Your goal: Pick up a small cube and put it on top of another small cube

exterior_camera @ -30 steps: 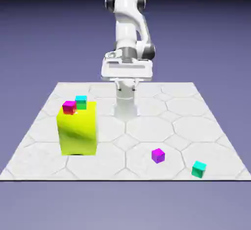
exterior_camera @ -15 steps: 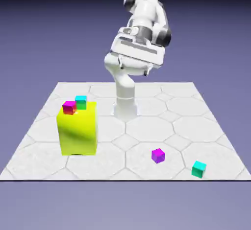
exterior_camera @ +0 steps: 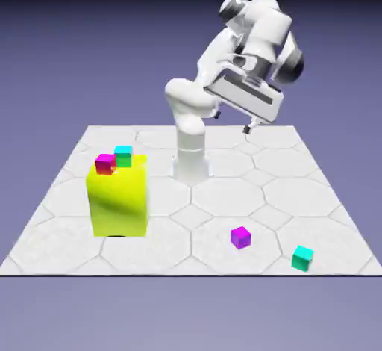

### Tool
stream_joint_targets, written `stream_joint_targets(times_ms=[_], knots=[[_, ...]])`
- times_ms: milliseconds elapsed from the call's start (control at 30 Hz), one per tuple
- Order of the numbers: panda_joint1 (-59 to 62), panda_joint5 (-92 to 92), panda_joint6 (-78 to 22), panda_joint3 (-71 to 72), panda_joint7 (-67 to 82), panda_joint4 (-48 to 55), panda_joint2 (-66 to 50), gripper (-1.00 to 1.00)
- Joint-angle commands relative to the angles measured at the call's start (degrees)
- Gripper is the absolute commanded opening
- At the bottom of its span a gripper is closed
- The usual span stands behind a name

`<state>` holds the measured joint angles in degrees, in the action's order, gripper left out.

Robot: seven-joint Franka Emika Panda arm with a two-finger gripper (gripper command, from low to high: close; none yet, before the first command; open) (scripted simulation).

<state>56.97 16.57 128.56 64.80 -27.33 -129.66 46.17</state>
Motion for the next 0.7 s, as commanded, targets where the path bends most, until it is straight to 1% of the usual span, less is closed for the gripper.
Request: stream_joint_targets(times_ms=[0, 667], knots=[[1.85, 0.53, -1.46, 2.08, 0.49, 1.01, 0.43, 0.00], [38.81, 11.15, -30.59, 43.61, 10.18, 21.09, 9.09, 0.00]])
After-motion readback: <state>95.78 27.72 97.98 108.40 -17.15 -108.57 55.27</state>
